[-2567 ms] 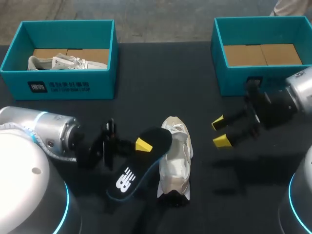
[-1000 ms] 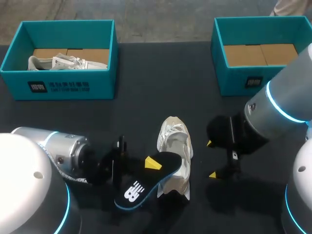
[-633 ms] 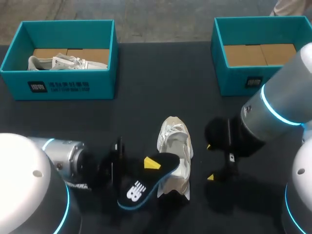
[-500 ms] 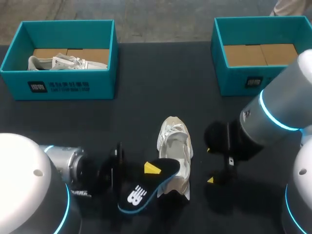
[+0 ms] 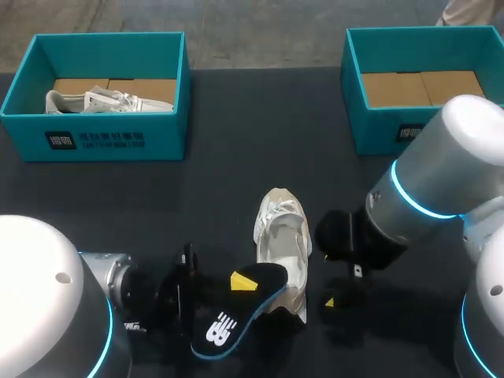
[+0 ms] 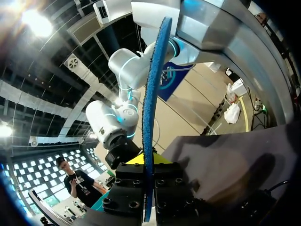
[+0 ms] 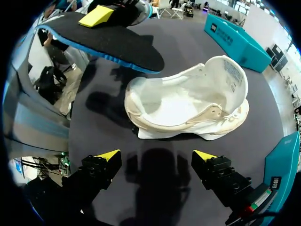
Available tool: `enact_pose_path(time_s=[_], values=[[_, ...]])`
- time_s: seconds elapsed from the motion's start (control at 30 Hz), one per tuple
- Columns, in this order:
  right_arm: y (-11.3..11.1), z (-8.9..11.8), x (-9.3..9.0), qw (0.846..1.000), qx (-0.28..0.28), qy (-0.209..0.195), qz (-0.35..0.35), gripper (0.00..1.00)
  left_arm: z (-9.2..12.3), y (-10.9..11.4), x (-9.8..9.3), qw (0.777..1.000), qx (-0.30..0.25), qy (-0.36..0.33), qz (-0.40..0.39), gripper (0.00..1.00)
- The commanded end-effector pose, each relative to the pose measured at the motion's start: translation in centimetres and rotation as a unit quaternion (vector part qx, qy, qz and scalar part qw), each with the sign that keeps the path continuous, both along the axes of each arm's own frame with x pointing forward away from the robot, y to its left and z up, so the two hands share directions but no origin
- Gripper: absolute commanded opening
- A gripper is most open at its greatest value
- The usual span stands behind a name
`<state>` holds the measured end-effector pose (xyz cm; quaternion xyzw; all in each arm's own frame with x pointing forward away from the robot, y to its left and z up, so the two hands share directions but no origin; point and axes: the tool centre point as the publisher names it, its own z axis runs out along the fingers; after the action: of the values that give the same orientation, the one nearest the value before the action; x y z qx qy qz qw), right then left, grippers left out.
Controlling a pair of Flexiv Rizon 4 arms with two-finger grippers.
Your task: Take the shoe out of the shoebox, open the shoe tongue, remove and reinsert the insole, then place the shoe into the shoebox
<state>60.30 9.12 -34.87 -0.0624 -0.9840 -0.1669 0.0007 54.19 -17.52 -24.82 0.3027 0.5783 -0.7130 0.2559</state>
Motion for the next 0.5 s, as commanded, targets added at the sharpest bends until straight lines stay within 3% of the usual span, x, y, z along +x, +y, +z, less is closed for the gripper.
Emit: enact_pose_path(time_s=[0.03,0.5], values=[[1.48,-1.38,0.46,1.0,-0.015,0.002,0.0,1.0,-0.19,-0.12,-0.01,1.0,-0.001,0.005,0.003,0.0],[1.28,-0.74,0.37,0.999,-0.049,0.001,-0.015,1.0,-0.97,-0.83,0.66,1.0,0.0,0.015,0.01,0.0]])
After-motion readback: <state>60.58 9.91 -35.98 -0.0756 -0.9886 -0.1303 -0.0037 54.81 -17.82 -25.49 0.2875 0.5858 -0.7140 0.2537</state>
